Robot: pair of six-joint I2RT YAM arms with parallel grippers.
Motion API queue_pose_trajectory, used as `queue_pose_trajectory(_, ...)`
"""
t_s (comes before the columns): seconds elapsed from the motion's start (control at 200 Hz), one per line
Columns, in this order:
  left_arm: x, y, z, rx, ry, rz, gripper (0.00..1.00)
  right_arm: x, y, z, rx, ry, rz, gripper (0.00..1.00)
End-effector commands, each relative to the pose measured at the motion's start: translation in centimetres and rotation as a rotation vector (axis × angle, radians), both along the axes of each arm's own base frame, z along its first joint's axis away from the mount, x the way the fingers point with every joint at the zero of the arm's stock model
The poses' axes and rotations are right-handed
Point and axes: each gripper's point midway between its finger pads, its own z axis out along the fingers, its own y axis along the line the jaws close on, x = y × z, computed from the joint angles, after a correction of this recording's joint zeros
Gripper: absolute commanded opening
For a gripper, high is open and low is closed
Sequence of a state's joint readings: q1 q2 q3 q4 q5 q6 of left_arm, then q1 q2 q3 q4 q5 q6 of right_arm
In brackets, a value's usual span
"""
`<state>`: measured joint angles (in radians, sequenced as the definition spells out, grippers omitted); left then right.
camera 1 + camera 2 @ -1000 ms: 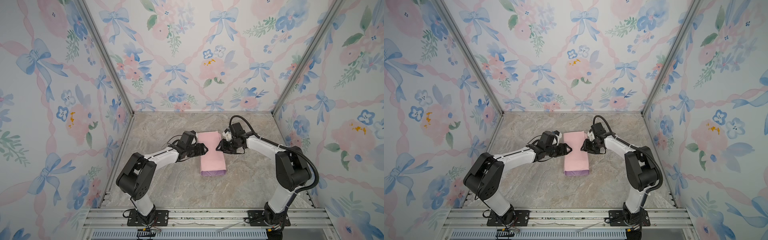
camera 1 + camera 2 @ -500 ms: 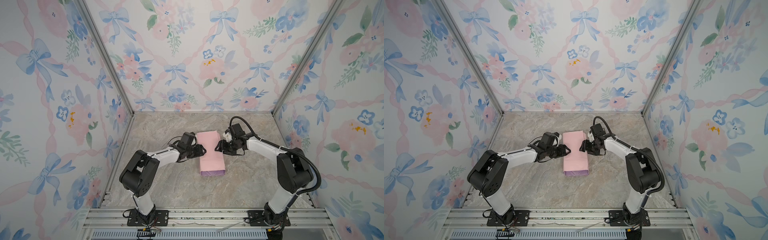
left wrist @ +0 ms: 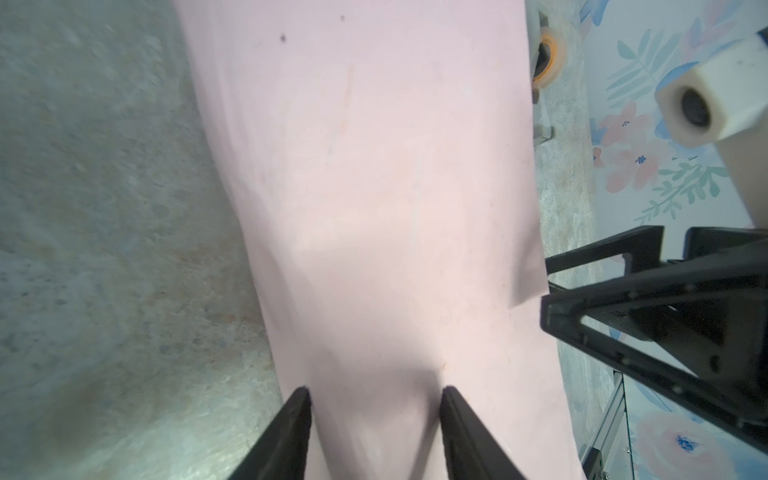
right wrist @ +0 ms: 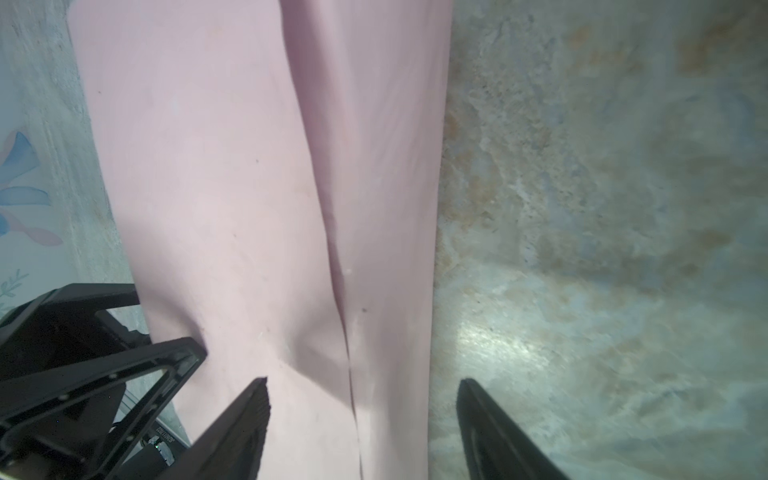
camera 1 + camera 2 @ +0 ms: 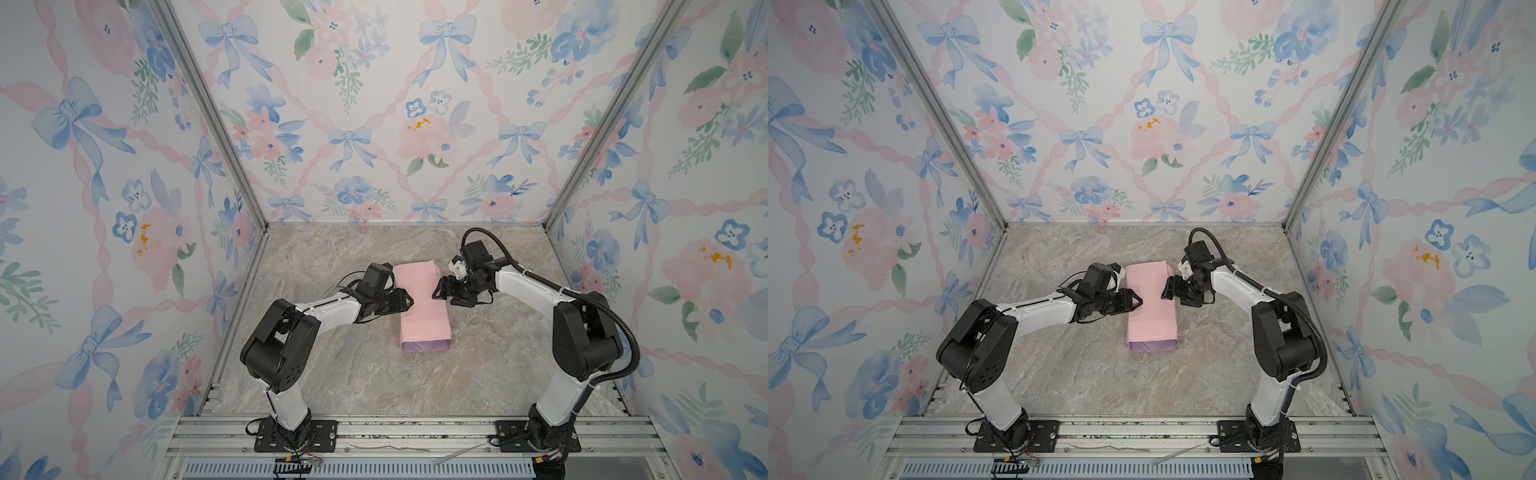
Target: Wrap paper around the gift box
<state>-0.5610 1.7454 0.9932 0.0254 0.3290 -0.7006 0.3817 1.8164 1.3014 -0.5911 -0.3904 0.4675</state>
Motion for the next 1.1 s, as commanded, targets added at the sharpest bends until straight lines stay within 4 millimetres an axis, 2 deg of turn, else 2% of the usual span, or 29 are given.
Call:
queue_pose_trajectory(0.0, -0.5, 0.5, -1.6, 0.088, 0.016, -0.032, 0.52, -0.2, 0.7, -0.5, -0.002, 0.031, 0.031, 0.68)
queue_pose_trajectory(0.065, -0.3, 0.5, -1.4, 0.106, 0.004, -0.044, 0.54, -0.2, 0.6, -0.7, -0.007, 0.035, 0.028, 0.59)
queue_pose_trajectory(0.185, 0.1, 0.5, -1.1, 0.136, -0.007, -0.056, 0.62, -0.4, 0.4, -0.6, -0.017, 0.034, 0.018, 0.45)
queue_pose_trajectory(0.335, 0.4, 0.5, -0.5, 0.117, -0.004, -0.041, 0.66, -0.9, 0.0, -0.6, -0.026, 0.031, -0.001, 0.42)
queue_pose_trajectory(0.425, 0.5, 0.6, -0.6, 0.121, -0.002, -0.034, 0.61, -1.1, 0.1, -0.4, -0.019, 0.025, -0.005, 0.42)
queue_pose_trajectory(0.495, 0.6, 0.5, -0.9, 0.131, -0.005, -0.04, 0.54, -1.2, 0.4, 0.0, -0.01, 0.019, 0.002, 0.46)
queue_pose_trajectory(0.59, 0.5, 0.4, -1.3, 0.139, -0.004, -0.054, 0.5, -1.0, -0.3, 1.1, -0.01, 0.003, -0.004, 0.62)
queue_pose_trajectory(0.67, 0.5, 0.3, -1.3, 0.146, -0.014, -0.068, 0.49, -0.7, -1.0, 1.7, -0.007, 0.003, -0.012, 0.71)
queue_pose_trajectory(0.845, 0.6, 0.1, -0.7, 0.156, -0.058, -0.11, 0.5, -0.5, -1.1, 1.0, -0.03, 0.044, 0.017, 0.74)
queue_pose_trajectory(1.095, 0.4, -0.7, -0.2, 0.167, -0.109, -0.194, 0.52, 0.7, 1.2, 0.2, -0.008, 0.059, 0.069, 0.72)
